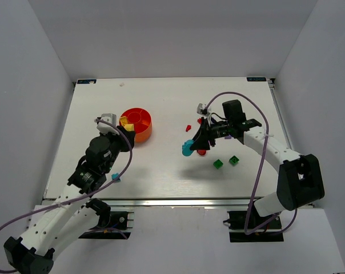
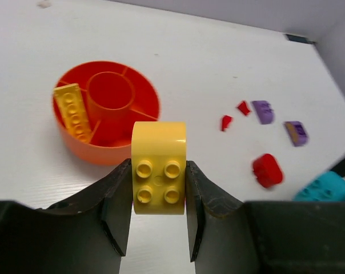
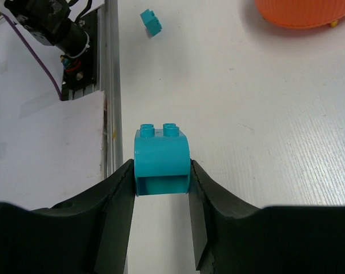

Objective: Sort the legos into containers by color

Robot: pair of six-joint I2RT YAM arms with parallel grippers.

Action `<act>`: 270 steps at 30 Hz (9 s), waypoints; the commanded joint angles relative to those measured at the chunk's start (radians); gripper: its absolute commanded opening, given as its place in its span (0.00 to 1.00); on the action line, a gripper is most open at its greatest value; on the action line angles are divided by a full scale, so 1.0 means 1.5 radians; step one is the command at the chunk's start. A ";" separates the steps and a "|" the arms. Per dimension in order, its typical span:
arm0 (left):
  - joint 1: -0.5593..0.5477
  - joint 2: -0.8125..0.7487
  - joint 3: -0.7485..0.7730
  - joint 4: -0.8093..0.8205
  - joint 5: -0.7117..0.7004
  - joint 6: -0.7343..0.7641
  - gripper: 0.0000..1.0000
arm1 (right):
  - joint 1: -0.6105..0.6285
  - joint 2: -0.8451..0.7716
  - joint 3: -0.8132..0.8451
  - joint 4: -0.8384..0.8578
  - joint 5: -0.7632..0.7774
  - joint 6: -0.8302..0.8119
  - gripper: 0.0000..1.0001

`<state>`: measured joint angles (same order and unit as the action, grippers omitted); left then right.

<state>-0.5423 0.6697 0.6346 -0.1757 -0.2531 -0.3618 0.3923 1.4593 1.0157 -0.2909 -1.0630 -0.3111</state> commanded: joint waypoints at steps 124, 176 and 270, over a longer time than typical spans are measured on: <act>0.512 0.134 -0.010 0.028 0.632 0.028 0.60 | 0.131 0.158 0.324 -0.141 0.200 -0.247 0.00; 0.495 -0.119 -0.026 -0.143 0.452 0.082 0.81 | 0.292 0.460 0.617 -0.040 0.337 -0.515 0.06; 0.276 0.403 0.084 -0.461 0.121 -0.156 0.85 | -0.041 -0.190 -0.096 0.317 0.058 0.350 0.85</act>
<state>-0.1108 1.2636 0.7433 -0.8818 -0.0273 -0.5831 0.3405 1.1927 0.8730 0.1310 -0.9459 0.1955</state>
